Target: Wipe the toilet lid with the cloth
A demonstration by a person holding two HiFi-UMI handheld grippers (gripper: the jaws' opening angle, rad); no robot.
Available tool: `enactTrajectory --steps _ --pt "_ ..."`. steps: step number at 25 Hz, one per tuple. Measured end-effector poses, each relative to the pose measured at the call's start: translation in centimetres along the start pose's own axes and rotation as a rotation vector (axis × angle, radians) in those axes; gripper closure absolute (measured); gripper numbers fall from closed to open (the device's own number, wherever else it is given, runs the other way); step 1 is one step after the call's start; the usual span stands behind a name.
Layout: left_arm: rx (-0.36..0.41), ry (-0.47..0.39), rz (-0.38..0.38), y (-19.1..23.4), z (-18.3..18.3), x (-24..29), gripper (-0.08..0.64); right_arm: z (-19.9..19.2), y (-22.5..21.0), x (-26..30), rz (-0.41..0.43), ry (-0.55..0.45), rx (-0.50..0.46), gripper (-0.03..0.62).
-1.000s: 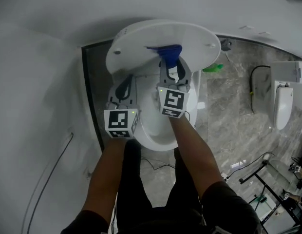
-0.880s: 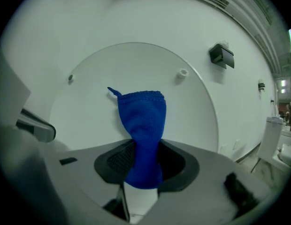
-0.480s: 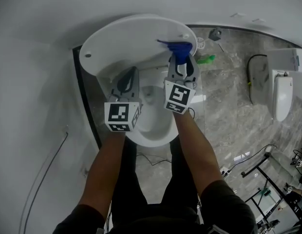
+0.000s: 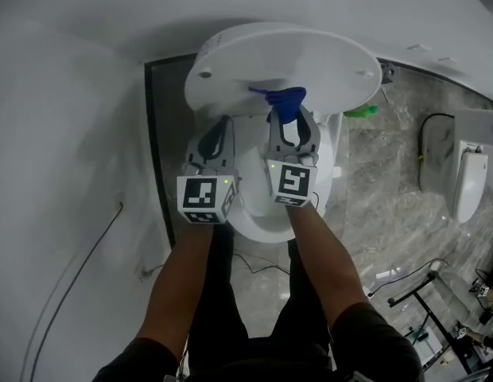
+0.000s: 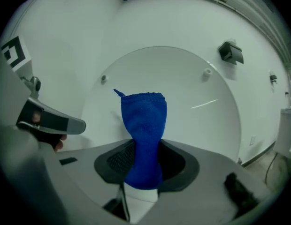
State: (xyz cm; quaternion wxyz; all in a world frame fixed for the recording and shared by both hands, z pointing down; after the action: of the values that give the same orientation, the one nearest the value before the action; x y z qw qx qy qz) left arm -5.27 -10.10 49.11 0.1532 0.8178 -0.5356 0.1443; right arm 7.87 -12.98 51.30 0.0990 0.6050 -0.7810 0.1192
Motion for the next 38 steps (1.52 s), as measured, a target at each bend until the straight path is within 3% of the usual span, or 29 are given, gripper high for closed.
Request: enactTrajectory --steps 8,15,27,38 --pt "-0.012 0.034 0.109 8.2 -3.3 -4.2 0.554 -4.9 11.8 2.9 0.165 0.1 0.041 0.456" --pt "-0.012 0.066 0.119 9.9 -5.4 -5.2 0.554 -7.0 14.0 5.3 0.17 0.138 0.071 0.456" --pt "0.014 0.101 0.005 4.3 -6.7 -0.6 0.554 -9.0 6.1 5.2 0.016 0.175 0.085 0.456" --pt "0.045 0.127 -0.095 -2.6 -6.0 3.6 0.554 -9.7 -4.9 2.8 -0.162 0.202 0.122 0.456"
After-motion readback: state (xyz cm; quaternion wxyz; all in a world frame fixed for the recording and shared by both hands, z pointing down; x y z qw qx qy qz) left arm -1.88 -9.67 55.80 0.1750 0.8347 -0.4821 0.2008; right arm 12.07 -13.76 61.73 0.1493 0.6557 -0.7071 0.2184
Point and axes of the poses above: the fingertips, and each gripper's own axes: x forward along the fingers, y to its left, z out of its top, the point moved 3 cm from there along -x, backward along the fingers, and after that the axes turned 7 degrees about x, right-handed, at the moved point
